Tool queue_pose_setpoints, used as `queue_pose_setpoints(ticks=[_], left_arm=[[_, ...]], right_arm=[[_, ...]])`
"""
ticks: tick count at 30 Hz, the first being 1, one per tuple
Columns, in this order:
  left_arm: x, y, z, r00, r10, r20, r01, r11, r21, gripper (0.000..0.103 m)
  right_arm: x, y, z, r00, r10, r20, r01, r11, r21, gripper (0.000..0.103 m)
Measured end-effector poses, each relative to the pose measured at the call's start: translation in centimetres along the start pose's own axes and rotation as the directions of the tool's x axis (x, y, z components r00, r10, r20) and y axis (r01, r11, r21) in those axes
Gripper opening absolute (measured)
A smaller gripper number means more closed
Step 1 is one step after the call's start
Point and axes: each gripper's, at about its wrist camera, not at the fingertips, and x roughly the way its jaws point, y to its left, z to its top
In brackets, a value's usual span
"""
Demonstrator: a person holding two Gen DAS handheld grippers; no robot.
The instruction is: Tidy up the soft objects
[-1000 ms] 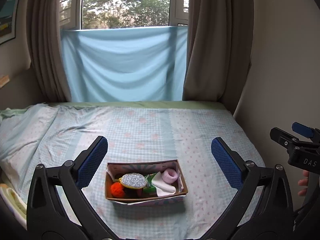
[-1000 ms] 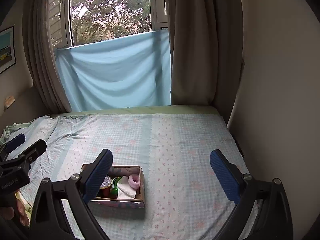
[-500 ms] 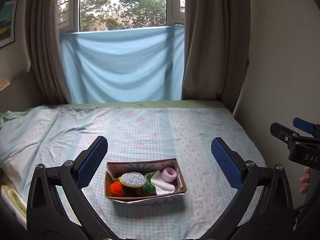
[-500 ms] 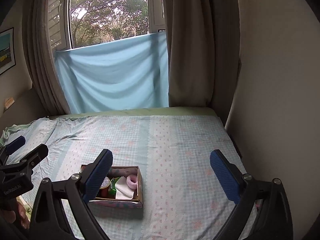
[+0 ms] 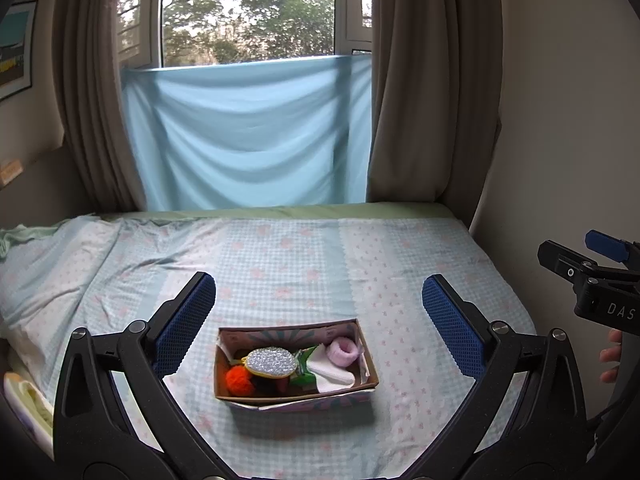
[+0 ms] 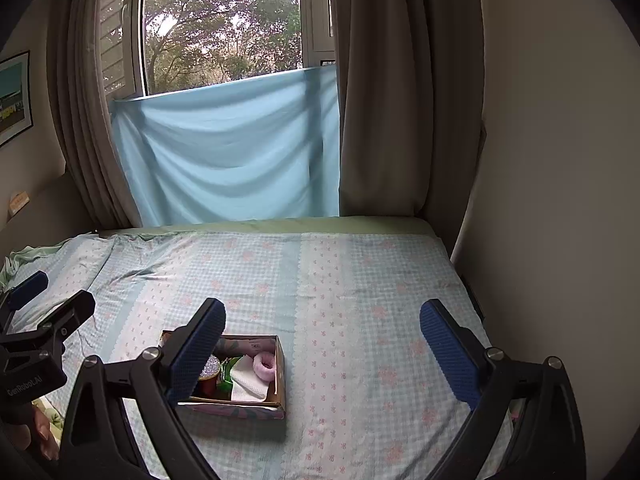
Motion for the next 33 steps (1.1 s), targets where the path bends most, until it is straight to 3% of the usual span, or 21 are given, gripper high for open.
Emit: queue_pose_setpoints(ticks=[33], left_arm=[[1.3, 0.7, 0.4, 1.000, -0.016, -0.009, 0.016, 1.000, -0.009, 0.103]], right_arm=[[1.1, 0.3, 0.8, 1.000, -0.015, 0.002, 0.015, 1.000, 0.005, 0.097]])
